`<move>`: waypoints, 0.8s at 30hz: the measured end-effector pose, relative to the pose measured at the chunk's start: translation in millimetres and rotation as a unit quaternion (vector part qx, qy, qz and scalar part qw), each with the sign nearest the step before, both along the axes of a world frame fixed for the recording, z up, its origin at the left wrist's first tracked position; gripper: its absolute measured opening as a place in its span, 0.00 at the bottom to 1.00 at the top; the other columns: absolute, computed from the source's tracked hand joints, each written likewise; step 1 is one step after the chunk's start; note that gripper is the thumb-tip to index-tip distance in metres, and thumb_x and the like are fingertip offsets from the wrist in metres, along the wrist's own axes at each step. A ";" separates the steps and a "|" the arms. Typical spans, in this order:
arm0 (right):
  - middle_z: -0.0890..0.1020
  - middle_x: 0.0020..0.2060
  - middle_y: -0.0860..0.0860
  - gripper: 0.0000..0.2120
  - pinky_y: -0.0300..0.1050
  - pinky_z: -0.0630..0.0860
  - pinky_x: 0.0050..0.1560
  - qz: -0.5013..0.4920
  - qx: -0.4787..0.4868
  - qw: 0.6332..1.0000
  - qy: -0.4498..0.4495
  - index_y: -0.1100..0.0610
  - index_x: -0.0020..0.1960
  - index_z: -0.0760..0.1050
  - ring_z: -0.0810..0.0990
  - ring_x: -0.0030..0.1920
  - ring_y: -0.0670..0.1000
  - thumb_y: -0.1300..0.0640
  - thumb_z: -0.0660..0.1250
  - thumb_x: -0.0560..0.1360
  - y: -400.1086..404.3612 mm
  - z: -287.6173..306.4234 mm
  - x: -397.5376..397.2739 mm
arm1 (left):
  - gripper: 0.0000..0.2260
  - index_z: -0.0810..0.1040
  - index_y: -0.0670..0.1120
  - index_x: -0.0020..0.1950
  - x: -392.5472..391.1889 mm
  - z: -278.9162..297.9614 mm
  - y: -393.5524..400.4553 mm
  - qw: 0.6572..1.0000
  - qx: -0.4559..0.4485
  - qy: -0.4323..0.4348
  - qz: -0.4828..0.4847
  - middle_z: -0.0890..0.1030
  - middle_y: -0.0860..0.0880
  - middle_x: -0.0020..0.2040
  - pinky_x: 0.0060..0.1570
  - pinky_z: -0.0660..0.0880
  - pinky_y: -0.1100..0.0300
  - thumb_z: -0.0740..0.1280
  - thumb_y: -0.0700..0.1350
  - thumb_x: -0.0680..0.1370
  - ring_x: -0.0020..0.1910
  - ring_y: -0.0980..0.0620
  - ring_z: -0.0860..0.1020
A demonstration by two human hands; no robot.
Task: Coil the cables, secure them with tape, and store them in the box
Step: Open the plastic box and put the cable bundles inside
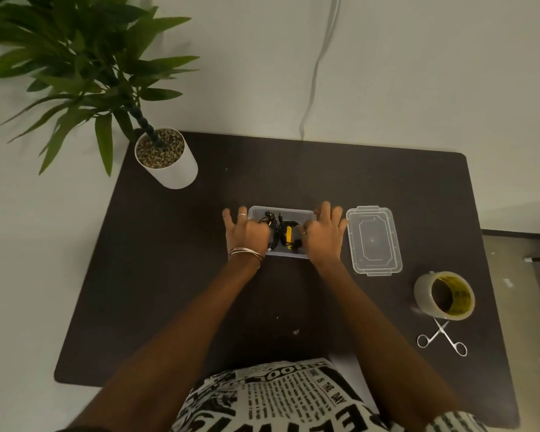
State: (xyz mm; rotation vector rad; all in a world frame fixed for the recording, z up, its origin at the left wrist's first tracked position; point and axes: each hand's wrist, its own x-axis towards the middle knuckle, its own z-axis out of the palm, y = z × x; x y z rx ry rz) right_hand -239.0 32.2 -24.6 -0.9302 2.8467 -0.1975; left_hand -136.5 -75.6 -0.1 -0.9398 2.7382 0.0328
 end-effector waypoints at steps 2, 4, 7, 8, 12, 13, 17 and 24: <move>0.74 0.55 0.58 0.10 0.54 0.65 0.51 0.022 -0.055 0.998 -0.030 0.62 0.43 0.83 0.69 0.55 0.62 0.54 0.71 0.73 3.8 3.4 -7.6 | 0.10 0.82 0.49 0.51 1.0 4.6 0.0 0.999 -0.017 -0.022 -0.036 0.81 0.45 0.54 0.68 0.51 0.35 0.61 0.46 0.78 0.68 0.41 0.64; 0.74 0.57 0.58 0.08 0.57 0.68 0.53 0.044 -0.094 0.993 -0.050 0.59 0.46 0.83 0.68 0.56 0.62 0.55 0.71 0.73 7.8 12.0 -14.8 | 0.10 0.81 0.50 0.53 1.5 9.0 0.9 0.997 -0.024 -0.035 -0.062 0.80 0.46 0.58 0.68 0.49 0.32 0.61 0.46 0.78 0.70 0.41 0.63; 0.69 0.64 0.53 0.14 0.55 0.63 0.61 0.097 -0.033 0.985 -0.141 0.52 0.56 0.81 0.61 0.63 0.58 0.50 0.71 0.72 13.0 27.1 -23.9 | 0.09 0.81 0.51 0.53 3.6 12.7 -1.0 0.994 -0.027 -0.059 -0.089 0.77 0.47 0.61 0.67 0.47 0.31 0.63 0.48 0.78 0.70 0.42 0.61; 0.67 0.65 0.51 0.16 0.55 0.60 0.62 0.114 -0.002 0.982 -0.150 0.50 0.57 0.80 0.59 0.65 0.57 0.48 0.72 0.71 15.1 31.1 -26.0 | 0.09 0.82 0.51 0.52 3.9 12.9 -2.9 0.993 -0.029 -0.061 -0.092 0.76 0.47 0.63 0.67 0.47 0.31 0.63 0.49 0.77 0.70 0.43 0.61; 0.63 0.68 0.51 0.19 0.57 0.57 0.65 0.136 0.071 0.981 -0.115 0.47 0.58 0.80 0.56 0.68 0.57 0.46 0.73 0.69 18.2 29.3 -21.2 | 0.13 0.81 0.50 0.55 4.6 14.9 -12.3 0.994 -0.015 -0.077 -0.081 0.72 0.45 0.66 0.67 0.49 0.33 0.64 0.54 0.76 0.70 0.41 0.60; 0.63 0.68 0.51 0.19 0.57 0.57 0.65 0.134 0.074 0.983 -0.100 0.48 0.57 0.80 0.56 0.68 0.57 0.45 0.73 0.68 17.1 26.8 -18.0 | 0.14 0.80 0.50 0.56 4.5 15.4 -13.7 0.994 -0.013 -0.083 -0.070 0.70 0.44 0.67 0.67 0.50 0.33 0.65 0.55 0.75 0.70 0.40 0.60; 0.64 0.68 0.55 0.20 0.59 0.59 0.64 0.120 0.102 0.987 -0.040 0.52 0.55 0.81 0.58 0.67 0.59 0.42 0.72 0.68 13.0 17.0 -4.1 | 0.15 0.80 0.49 0.56 3.8 11.3 -13.0 0.997 -0.005 -0.080 -0.015 0.68 0.42 0.66 0.67 0.54 0.36 0.68 0.55 0.73 0.69 0.39 0.61; 0.62 0.68 0.56 0.15 0.61 0.59 0.64 0.072 0.101 0.992 -0.030 0.50 0.51 0.81 0.58 0.68 0.60 0.45 0.74 0.67 8.9 13.7 -0.2 | 0.17 0.80 0.50 0.53 1.7 1.8 -12.8 0.997 0.007 -0.064 0.049 0.68 0.40 0.64 0.65 0.57 0.37 0.69 0.57 0.69 0.66 0.38 0.62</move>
